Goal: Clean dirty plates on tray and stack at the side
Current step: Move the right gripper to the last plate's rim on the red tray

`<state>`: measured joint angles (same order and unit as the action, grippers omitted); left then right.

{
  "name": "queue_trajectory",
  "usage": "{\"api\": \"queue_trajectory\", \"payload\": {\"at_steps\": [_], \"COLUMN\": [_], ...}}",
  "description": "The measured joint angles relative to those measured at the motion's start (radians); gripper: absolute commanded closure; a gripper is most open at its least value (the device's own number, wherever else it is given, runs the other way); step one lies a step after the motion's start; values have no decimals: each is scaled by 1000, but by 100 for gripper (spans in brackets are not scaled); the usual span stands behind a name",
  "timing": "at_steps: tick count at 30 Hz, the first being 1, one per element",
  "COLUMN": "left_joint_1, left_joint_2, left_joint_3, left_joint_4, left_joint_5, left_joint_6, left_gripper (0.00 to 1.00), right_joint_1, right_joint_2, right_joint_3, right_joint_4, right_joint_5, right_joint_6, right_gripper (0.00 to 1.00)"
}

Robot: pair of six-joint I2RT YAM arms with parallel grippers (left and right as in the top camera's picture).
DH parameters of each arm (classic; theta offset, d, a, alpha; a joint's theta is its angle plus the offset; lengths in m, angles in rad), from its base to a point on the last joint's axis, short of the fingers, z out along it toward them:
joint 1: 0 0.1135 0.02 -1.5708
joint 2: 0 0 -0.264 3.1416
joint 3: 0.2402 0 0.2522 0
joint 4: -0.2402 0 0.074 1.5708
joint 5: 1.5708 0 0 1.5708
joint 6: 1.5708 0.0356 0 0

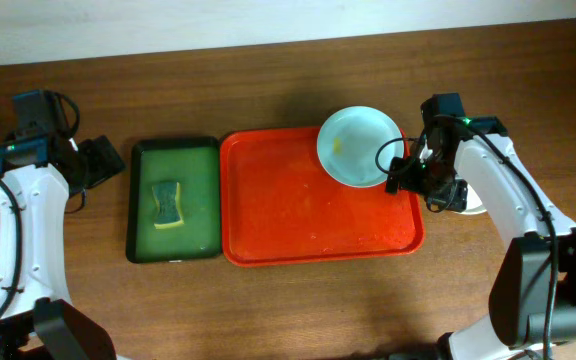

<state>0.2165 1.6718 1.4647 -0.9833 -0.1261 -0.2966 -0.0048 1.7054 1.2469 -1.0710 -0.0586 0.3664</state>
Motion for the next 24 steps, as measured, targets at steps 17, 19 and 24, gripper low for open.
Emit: {"api": "queue_trajectory", "payload": {"at_steps": [17,19,24], "left_joint_1": [0,0,0], "left_joint_2": [0,0,0], "left_joint_3": [0,0,0], "left_joint_4": [0,0,0], "left_joint_5": [0,0,0], "left_joint_6": [0,0,0], "left_gripper": [1,1,1], "right_joint_1": [0,0,0], "right_joint_2": [0,0,0], "right_joint_3": [-2,-2,-3], "right_joint_4": [99,99,70], "right_joint_5": [-19,-76,-266], "right_joint_6": [0,0,9], "right_gripper": [2,2,1]}}
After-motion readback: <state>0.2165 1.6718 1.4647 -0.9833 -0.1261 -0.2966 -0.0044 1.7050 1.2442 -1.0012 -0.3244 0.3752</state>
